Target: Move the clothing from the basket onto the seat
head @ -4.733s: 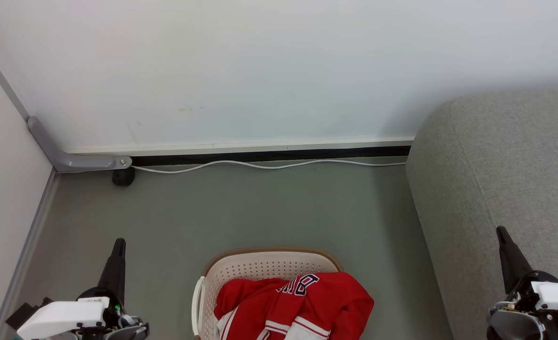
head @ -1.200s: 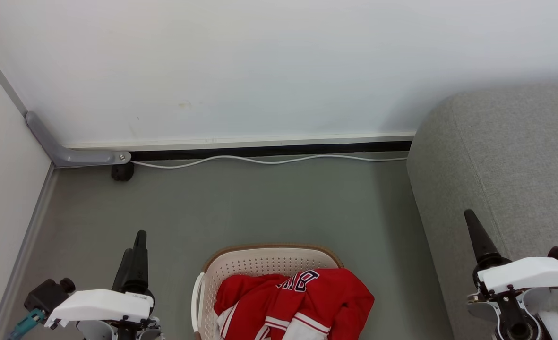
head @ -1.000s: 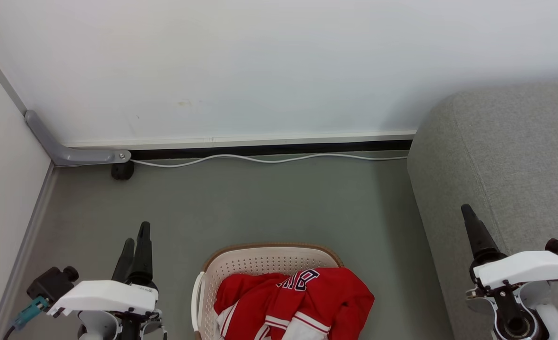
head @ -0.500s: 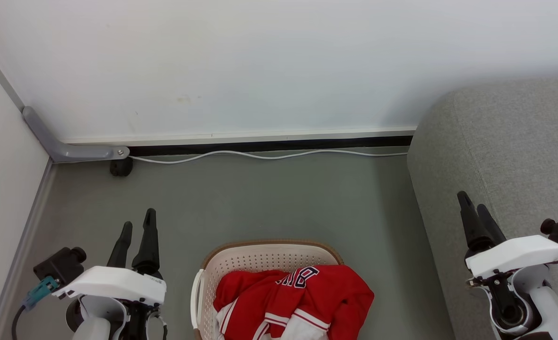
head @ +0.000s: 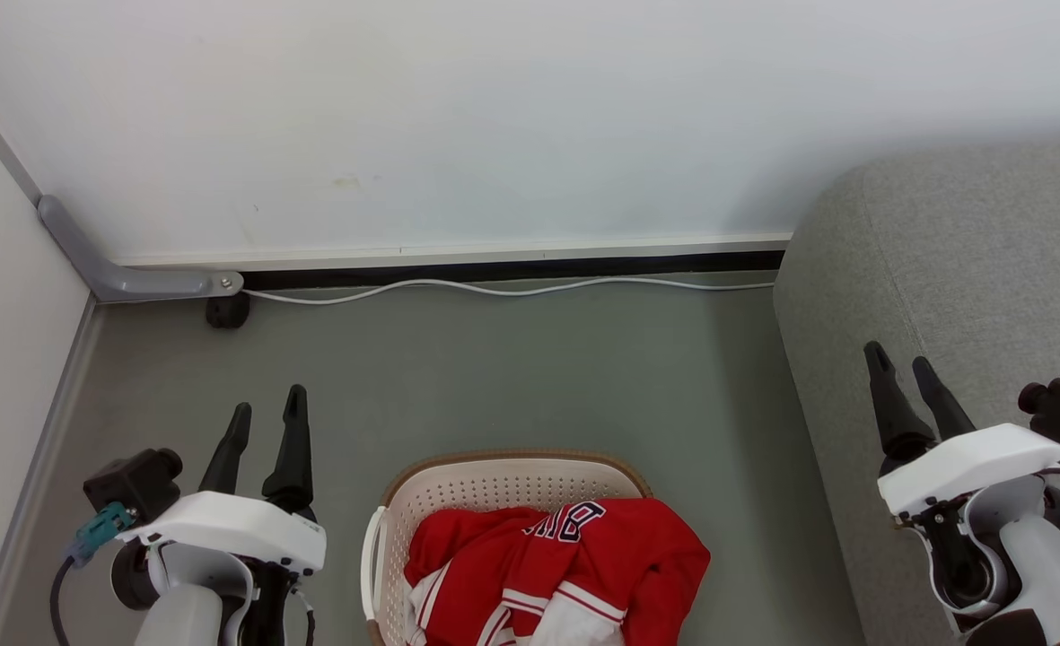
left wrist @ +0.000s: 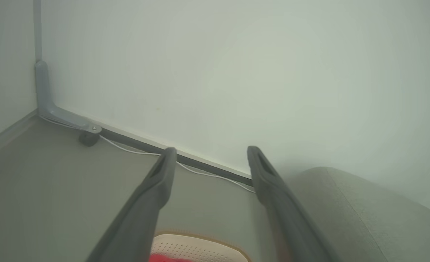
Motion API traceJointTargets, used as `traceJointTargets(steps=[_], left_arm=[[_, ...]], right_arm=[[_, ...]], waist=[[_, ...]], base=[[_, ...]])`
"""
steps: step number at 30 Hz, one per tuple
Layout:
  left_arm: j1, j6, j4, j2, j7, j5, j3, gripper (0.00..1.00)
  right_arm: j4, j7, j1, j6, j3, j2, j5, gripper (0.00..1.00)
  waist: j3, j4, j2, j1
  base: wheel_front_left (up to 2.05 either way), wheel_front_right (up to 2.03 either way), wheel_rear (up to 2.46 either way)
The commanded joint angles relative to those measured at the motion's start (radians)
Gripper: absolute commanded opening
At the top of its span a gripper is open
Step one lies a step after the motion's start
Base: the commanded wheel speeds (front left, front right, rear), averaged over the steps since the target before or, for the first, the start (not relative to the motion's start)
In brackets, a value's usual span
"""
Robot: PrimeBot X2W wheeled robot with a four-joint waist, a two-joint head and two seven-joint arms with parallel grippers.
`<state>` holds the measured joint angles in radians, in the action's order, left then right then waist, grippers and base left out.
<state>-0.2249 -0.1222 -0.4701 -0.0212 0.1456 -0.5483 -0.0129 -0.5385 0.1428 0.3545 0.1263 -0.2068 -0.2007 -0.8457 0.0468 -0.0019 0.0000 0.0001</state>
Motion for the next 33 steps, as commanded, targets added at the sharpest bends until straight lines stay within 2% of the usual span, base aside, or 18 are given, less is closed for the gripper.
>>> traceJointTargets(steps=[1,17,33], left_arm=[[-0.062,0.003,0.020,-0.019,0.016,0.034,-0.016,1.00],[-0.085,0.051,0.017,-0.024,0.063,0.236,-0.015,1.00],[-0.091,0.078,-0.007,-0.028,0.107,0.391,-0.010,1.00]], right_arm=[[0.014,0.019,0.047,0.004,-0.020,-0.021,0.029,1.00],[-0.025,0.065,0.084,0.004,-0.041,-0.048,0.197,1.00],[-0.074,0.109,0.111,0.004,-0.079,-0.076,0.379,1.00]], waist=[[0.000,0.000,0.0000,-0.0001],[0.004,-0.001,0.0000,-0.0001],[0.005,-0.001,0.0000,-0.0001]], base=[[0.00,0.00,0.00],[0.00,0.00,0.00],[0.00,0.00,0.00]])
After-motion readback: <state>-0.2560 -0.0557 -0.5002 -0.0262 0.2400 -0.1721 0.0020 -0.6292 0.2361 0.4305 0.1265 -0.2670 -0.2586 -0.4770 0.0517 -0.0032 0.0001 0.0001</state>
